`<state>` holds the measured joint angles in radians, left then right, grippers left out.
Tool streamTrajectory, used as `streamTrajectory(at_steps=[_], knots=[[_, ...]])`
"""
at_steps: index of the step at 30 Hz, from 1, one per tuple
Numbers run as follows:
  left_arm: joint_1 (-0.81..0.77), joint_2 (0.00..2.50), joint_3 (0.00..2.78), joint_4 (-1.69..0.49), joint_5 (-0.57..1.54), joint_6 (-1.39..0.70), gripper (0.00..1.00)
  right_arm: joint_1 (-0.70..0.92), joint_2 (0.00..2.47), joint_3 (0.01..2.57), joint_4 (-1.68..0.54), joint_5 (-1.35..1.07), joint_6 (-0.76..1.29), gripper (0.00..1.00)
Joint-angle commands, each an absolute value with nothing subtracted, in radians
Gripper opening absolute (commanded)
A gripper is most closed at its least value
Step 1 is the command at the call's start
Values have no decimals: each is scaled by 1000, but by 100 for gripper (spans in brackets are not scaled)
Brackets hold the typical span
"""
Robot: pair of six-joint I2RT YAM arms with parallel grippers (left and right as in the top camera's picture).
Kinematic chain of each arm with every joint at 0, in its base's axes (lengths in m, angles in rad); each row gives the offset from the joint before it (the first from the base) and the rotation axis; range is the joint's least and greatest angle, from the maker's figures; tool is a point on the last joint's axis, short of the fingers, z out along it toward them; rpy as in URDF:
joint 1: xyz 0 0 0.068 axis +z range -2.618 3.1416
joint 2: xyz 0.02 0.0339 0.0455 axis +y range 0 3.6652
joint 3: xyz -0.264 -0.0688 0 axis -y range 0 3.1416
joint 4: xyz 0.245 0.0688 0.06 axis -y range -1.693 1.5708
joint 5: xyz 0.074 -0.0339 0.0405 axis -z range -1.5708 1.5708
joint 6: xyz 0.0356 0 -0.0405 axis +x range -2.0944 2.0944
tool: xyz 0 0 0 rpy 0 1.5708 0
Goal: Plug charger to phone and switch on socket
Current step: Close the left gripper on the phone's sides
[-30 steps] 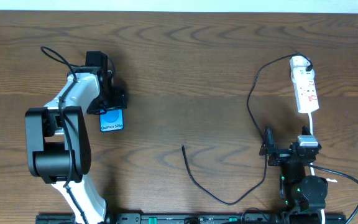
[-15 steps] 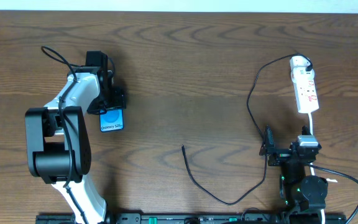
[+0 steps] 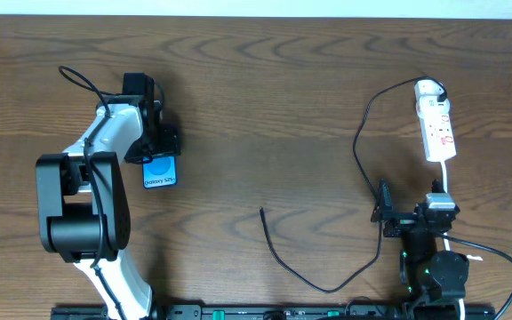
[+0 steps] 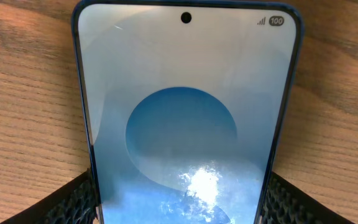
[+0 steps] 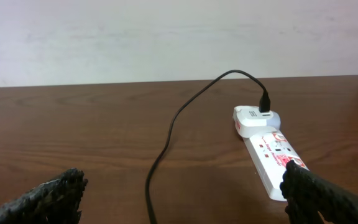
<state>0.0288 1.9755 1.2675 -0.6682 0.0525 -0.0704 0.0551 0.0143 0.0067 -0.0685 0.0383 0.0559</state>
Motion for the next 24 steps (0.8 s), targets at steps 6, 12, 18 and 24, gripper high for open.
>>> streamTrajectory(at_steps=[6,12,18,24], knots=[[27,1988,1264,-667,40,-61,32,60,6,6,-72,46,47,99],[27,1988,1264,-667,40,-61,10,60,6,6,-72,46,47,99],[27,1988,1264,-664,40,-61,8,60,6,6,-72,46,47,99],[27,1986,1266,-664,40,-61,7,60,6,6,-72,46,47,99]])
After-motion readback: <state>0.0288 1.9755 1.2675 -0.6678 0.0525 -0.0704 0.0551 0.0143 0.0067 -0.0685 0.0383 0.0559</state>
